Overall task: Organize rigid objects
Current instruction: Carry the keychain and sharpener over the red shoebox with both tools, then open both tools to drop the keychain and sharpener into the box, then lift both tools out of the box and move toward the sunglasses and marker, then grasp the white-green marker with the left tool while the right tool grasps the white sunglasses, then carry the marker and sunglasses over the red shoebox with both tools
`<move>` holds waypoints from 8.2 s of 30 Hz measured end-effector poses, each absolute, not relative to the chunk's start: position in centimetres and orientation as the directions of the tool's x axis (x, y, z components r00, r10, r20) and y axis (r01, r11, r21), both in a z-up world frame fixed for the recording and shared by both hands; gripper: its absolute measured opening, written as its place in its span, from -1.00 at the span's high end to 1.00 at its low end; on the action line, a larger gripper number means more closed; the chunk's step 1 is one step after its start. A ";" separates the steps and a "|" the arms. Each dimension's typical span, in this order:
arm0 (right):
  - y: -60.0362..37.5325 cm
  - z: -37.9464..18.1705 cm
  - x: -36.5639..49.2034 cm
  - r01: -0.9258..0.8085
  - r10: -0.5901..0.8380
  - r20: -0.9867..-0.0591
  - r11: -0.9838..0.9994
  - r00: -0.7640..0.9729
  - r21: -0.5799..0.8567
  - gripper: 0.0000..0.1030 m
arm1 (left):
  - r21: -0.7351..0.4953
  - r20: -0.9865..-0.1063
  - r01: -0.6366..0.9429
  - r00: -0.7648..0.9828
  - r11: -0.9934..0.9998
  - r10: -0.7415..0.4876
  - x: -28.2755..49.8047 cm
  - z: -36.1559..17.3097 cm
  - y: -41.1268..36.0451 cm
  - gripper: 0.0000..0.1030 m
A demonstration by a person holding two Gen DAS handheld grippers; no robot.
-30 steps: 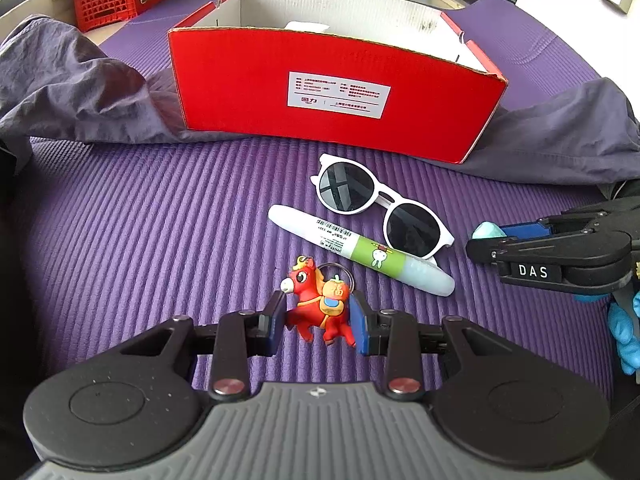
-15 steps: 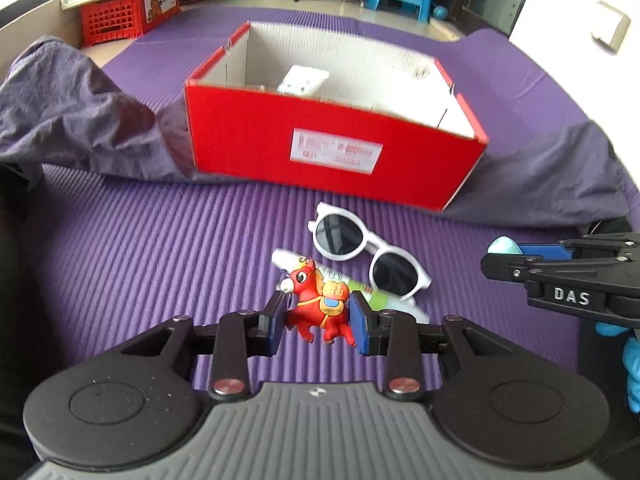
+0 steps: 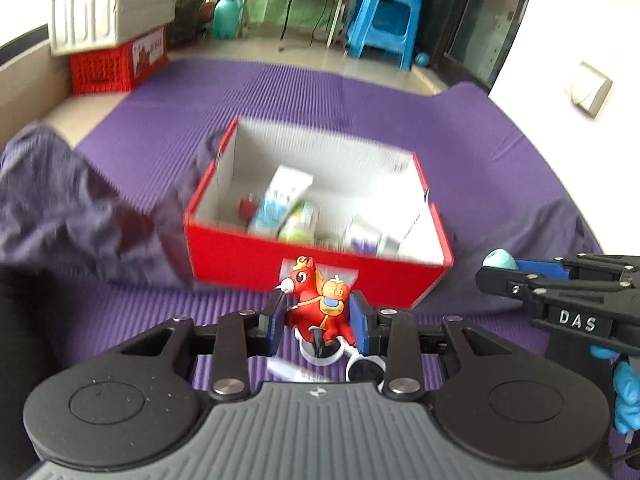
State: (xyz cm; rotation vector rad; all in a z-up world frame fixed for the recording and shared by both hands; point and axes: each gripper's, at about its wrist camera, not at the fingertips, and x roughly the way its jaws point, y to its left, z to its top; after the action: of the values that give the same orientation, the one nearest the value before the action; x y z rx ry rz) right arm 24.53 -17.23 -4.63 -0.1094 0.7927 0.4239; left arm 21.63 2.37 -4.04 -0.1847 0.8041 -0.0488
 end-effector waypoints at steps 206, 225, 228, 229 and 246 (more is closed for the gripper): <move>-10.6 -19.5 26.5 -0.519 0.289 -0.881 0.853 0.374 0.060 0.44 | -0.262 -0.910 -0.272 0.390 0.926 -0.142 20.9 -18.9 2.7 0.04; -14.9 -18.2 23.7 -0.447 0.307 -0.869 0.887 0.388 0.113 0.44 | -0.134 -0.919 -0.274 0.394 0.953 -0.016 21.0 -19.2 -0.2 0.65; -15.1 -17.8 23.3 -0.437 0.306 -0.866 0.892 0.396 0.116 0.44 | -0.145 -0.914 -0.274 0.405 0.951 -0.023 20.9 -19.0 0.5 0.65; -15.3 -17.5 23.1 -0.431 0.306 -0.864 0.895 0.399 0.118 0.44 | -0.146 -0.911 -0.273 0.412 0.951 -0.022 20.8 -18.7 0.7 0.65; -16.5 -8.8 23.0 -0.367 0.331 -0.789 0.919 0.518 0.144 0.44 | -0.190 -0.835 -0.160 0.545 0.969 -0.074 21.5 -9.4 2.3 0.66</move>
State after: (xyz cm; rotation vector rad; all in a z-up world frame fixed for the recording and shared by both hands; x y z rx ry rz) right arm 22.96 -16.46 -8.79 -0.0421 0.9377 0.4185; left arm 21.47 2.27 -9.39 -0.2566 0.9962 0.0516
